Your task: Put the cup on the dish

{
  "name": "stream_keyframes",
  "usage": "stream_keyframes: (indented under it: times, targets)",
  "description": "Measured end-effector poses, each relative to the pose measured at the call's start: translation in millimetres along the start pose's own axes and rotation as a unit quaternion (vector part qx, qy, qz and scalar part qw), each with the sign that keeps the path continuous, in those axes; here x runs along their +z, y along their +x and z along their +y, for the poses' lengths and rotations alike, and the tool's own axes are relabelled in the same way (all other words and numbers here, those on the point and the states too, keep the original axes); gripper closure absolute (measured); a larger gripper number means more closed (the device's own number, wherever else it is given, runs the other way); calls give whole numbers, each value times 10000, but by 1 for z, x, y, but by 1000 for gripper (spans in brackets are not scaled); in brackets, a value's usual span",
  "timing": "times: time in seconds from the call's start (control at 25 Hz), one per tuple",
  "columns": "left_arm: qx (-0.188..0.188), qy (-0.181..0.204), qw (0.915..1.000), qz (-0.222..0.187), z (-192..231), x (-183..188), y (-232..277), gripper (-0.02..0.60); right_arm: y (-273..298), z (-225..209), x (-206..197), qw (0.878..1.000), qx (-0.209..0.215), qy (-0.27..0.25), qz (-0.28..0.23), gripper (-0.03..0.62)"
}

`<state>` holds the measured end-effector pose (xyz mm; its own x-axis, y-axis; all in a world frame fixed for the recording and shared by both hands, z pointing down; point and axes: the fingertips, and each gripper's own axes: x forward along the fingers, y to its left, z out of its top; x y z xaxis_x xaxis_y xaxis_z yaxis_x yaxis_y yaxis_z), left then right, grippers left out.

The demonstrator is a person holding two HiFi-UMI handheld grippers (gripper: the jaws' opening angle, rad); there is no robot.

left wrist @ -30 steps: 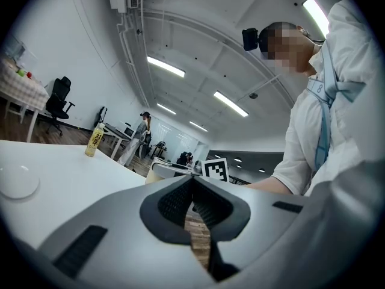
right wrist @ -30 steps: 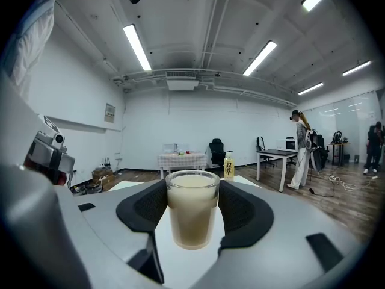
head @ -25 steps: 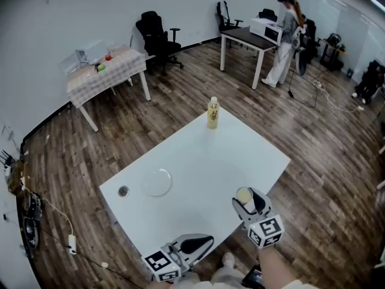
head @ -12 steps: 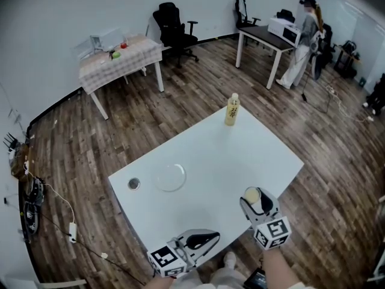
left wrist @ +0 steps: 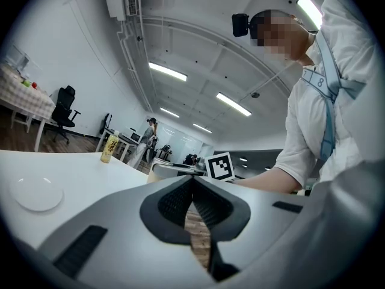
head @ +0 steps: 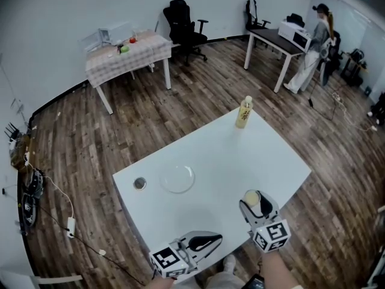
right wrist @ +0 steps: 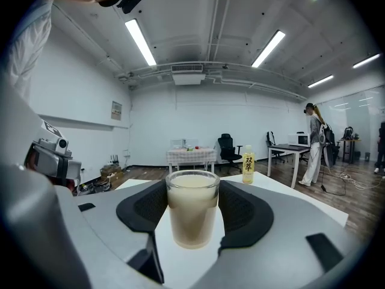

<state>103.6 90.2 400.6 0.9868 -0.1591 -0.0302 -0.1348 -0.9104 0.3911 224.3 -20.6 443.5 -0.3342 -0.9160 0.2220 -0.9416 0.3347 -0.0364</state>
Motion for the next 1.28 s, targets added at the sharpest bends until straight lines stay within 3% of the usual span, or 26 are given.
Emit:
stream_keyframes:
  times: [1.28]
  targets:
    - [501, -149, 9986, -112, 66, -16, -71, 579, 133, 118, -21, 9947, 1015, 10, 148, 319]
